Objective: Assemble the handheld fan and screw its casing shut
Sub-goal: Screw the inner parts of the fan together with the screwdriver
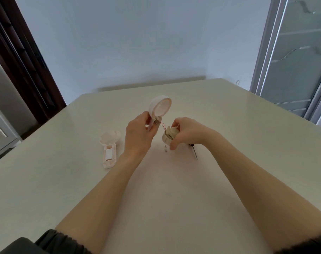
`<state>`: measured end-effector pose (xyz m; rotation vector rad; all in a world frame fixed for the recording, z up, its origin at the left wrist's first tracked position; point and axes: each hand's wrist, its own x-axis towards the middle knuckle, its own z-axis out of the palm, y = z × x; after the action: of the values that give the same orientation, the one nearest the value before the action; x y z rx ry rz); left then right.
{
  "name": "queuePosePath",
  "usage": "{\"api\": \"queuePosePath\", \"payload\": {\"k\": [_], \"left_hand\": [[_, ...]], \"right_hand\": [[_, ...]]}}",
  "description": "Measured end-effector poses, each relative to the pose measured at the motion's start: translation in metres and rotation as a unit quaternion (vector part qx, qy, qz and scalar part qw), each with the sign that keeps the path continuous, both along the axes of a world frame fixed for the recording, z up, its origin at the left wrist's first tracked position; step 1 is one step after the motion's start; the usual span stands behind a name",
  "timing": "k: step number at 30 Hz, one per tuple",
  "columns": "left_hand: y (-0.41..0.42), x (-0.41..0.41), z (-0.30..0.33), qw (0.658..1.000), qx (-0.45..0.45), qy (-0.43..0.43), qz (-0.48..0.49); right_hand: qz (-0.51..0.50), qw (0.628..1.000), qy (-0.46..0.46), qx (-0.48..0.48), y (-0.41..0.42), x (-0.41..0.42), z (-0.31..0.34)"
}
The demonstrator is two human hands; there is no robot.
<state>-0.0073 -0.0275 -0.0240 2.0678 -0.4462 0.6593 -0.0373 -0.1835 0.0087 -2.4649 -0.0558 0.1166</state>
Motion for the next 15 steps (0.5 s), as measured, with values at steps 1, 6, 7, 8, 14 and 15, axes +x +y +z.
{"api": "queuePosePath", "payload": {"k": [1,6,7,8,14,15], "left_hand": [[0.0,-0.002,0.002,1.0,-0.014,0.003,0.004],[0.002,-0.007,0.01,0.999,-0.029,-0.004,0.036],[0.003,-0.007,0.01,0.999,-0.031,-0.005,0.04],[0.004,-0.007,0.01,0.999,-0.031,-0.003,0.045],[0.003,-0.009,0.013,0.998,-0.032,0.032,0.036],[0.002,-0.009,0.013,0.998,-0.037,0.038,0.036]], "right_hand": [[-0.005,1.0,-0.013,0.007,0.0,0.0,0.001],[-0.018,0.992,-0.055,0.109,0.0,0.001,0.005],[-0.022,0.989,-0.061,0.135,0.0,0.001,0.006],[-0.028,0.984,-0.066,0.162,0.0,0.002,0.007],[-0.035,0.954,-0.087,0.285,0.002,0.005,0.012],[-0.034,0.946,-0.087,0.309,0.003,0.005,0.013]]}}
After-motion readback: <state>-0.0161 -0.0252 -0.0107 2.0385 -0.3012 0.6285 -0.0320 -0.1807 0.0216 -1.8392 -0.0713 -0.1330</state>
